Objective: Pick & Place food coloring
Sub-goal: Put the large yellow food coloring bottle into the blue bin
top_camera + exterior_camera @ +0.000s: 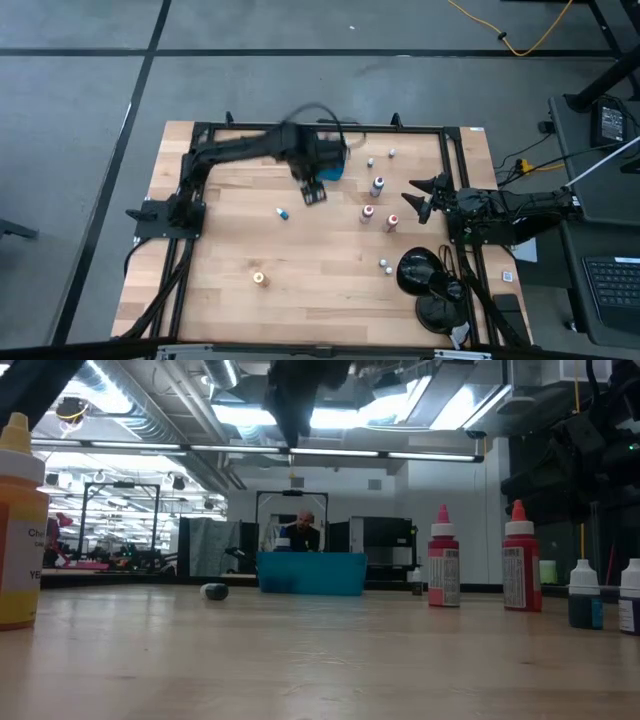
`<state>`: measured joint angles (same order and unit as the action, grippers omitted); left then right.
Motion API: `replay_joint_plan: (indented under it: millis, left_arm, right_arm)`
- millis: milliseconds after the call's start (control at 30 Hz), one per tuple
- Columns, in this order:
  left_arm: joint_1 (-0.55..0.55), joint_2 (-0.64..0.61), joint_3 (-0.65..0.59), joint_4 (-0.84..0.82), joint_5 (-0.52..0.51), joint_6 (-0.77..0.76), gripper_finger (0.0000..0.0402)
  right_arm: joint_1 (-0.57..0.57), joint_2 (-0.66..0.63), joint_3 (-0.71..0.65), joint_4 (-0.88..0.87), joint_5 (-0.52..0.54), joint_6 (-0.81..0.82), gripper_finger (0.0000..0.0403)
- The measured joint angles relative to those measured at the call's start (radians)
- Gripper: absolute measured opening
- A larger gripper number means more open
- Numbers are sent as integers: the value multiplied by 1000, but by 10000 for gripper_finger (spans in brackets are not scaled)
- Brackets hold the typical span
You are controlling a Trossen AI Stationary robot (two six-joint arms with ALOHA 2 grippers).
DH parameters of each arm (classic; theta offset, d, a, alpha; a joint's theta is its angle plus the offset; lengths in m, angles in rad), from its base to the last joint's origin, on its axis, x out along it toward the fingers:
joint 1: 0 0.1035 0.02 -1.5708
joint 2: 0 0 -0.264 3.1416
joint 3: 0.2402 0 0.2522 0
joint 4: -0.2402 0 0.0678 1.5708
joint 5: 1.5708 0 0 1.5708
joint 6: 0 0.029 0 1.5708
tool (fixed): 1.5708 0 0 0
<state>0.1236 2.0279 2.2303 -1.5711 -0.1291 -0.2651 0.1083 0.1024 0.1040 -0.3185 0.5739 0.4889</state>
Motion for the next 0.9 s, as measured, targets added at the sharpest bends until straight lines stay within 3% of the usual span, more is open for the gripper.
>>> replay_joint_plan:
  millis: [167,400,633,900]
  left_arm:
    - [-149,23,-35,5,63,-12,244]
    - [-298,10,-290,-2,258,-115,240]
    - [-406,-55,-501,8,240,-273,240]
    - [-476,-75,-537,59,233,-412,240]
  right_arm:
    - [0,0,0,0,0,0,294]
    - [0,0,0,0,0,0,294]
    - [0,0,0,0,0,0,294]
    - [0,0,0,0,0,0,294]
